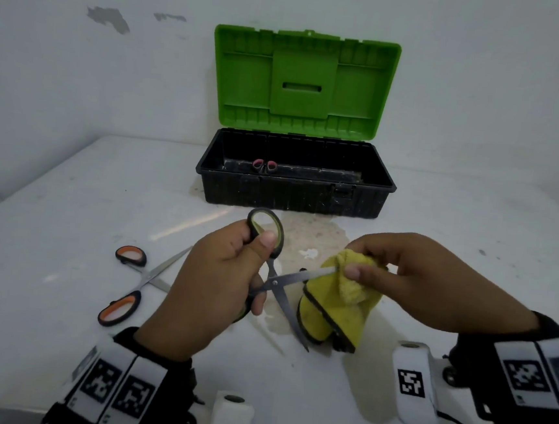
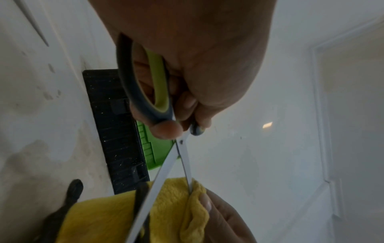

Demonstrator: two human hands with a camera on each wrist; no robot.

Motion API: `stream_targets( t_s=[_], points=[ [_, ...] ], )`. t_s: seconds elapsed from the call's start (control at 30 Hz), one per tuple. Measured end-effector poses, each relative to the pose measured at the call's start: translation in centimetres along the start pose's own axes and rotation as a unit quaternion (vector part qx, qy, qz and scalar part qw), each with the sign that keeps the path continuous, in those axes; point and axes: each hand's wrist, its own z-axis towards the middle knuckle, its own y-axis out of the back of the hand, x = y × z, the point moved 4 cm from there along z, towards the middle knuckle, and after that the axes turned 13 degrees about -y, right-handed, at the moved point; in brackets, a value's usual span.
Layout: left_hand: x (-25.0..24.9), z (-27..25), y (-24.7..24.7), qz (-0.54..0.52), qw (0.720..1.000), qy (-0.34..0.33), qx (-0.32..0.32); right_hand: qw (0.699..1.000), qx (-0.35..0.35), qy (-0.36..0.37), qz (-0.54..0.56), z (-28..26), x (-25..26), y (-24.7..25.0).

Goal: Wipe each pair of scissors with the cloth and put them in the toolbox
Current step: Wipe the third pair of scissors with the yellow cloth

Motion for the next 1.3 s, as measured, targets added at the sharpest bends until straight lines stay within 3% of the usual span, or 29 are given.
stream_targets(
  t_s=[0.2,0.33,0.57,0.87,1.07,1.3],
  points=[
    [0.8,0.6,1.3,-0.104,0.985,0.047,-0.127,0.987,-0.117,-0.052,0.097,-0.2,-1.9,0.5],
    [1.3,0.3,-0.3,-0.076,0.981,0.058,-0.168,0.967,-0.175,-0.034,0.183,-0.1,0.0,-1.4],
    [1.4,0.0,-1.6,-0.101,0.969,0.076,-0.213,0.953,-0.11,-0.02,0.283,0.0,2.8,-4.9],
    [1.7,-0.1,-1.9,-0.071,0.971,0.047,-0.225,0.956,-0.099,-0.057,0.269,0.7,2.3,-6.5],
    [1.7,-0.6,-2.1,-0.051,0.973,0.03,-0.221,0.958,-0.159,-0.06,0.23,0.6,2.6,-6.6],
    [1.8,-0.8,-2.0,-0.111,0.962,0.048,-0.246,0.961,-0.188,-0.041,0.198,0.2,2.6,-5.6]
  ],
)
